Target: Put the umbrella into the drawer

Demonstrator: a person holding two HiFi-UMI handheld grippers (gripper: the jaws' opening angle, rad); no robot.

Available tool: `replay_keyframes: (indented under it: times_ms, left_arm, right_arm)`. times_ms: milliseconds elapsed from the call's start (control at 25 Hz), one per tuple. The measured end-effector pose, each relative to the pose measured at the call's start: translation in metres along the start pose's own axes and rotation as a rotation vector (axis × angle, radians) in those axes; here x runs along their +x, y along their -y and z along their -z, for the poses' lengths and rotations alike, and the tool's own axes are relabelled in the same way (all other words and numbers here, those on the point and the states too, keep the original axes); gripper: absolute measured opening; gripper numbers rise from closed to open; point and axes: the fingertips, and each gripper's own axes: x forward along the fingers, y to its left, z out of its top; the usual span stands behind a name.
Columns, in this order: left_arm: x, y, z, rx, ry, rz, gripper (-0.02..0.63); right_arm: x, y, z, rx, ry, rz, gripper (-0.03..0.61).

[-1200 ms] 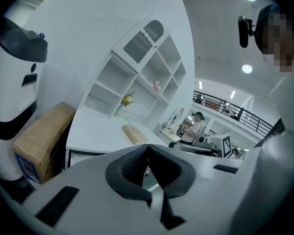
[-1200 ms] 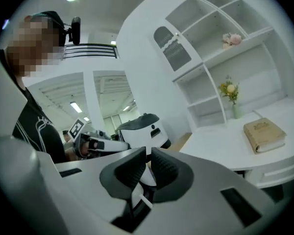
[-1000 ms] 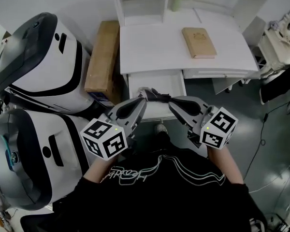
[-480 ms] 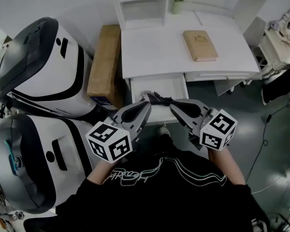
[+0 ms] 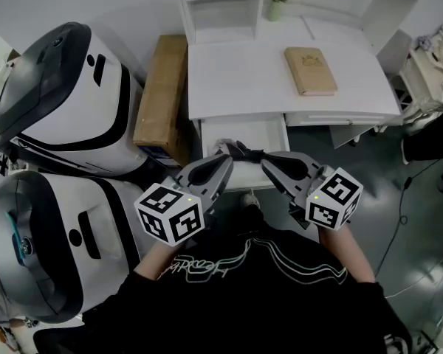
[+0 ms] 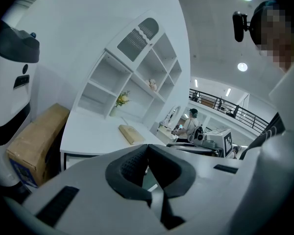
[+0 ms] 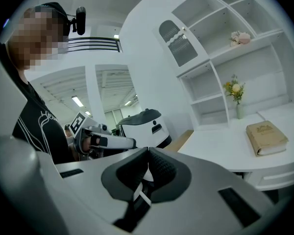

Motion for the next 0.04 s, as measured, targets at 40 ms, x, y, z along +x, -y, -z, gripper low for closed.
replay_keyframes:
  times_ms: [40]
  left_arm:
    - [0.0012,-0.0013,0.0000,-0.002,-0.001,-0.001,0.020]
  right_arm:
    - [0.0008,0.0017,0.0007,0.001,-0.001,0.000,0.043]
